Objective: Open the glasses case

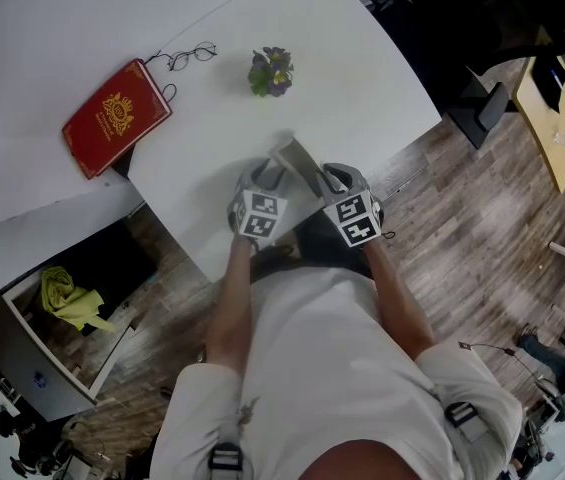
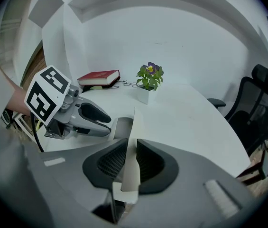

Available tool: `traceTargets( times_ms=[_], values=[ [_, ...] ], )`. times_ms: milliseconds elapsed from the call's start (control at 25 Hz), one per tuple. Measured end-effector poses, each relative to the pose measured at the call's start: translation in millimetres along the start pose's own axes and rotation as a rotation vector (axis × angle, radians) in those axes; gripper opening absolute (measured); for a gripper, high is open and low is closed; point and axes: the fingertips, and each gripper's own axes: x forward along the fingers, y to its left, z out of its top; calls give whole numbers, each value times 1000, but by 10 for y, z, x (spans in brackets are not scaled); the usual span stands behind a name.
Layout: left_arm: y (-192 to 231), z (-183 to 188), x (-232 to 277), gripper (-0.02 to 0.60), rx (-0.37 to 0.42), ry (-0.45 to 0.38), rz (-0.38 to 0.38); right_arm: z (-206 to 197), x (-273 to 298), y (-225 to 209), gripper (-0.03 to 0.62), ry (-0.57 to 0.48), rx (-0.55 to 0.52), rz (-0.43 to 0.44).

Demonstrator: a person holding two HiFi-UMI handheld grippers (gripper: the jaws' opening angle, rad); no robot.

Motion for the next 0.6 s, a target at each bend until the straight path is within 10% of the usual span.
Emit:
traceTargets(
  times_ms=[600],
  values=[
    [3,-16,6,172,-5,5,3,-25,3,-84,46,-2,17,-4]
  ],
)
